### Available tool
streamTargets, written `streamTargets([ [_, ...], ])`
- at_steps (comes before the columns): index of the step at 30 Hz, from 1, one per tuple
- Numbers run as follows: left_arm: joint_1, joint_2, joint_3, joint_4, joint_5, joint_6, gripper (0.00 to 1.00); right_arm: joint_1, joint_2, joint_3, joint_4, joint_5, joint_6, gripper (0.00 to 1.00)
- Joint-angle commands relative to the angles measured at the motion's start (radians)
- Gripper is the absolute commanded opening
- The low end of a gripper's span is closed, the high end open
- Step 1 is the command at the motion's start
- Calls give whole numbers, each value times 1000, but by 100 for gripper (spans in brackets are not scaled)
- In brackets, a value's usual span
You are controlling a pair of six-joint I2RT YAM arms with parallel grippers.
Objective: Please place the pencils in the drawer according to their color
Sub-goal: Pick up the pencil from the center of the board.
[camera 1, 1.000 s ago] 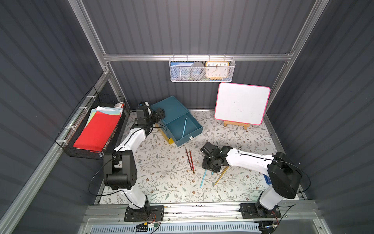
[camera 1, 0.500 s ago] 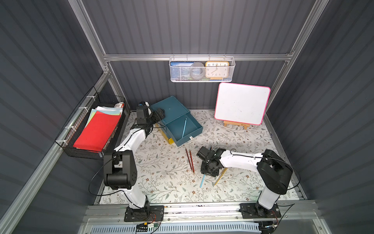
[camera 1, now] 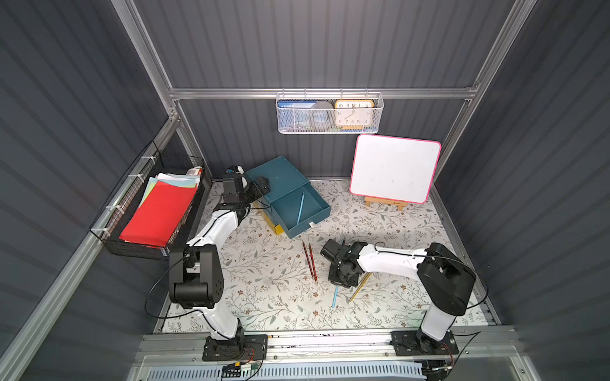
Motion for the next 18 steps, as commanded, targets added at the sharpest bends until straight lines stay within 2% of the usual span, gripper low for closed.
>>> streamTargets([
  [1,-7,-2,-18,-28,16,-3,100,8,20,-23,21,-18,20,17],
  [13,-7,-8,-19,-35,10,0,100,6,-6,-49,40,-35,43,0],
  [18,-7,-8,-17,-37,11,-1,100,5,-45,-62,33,-30,50,0],
])
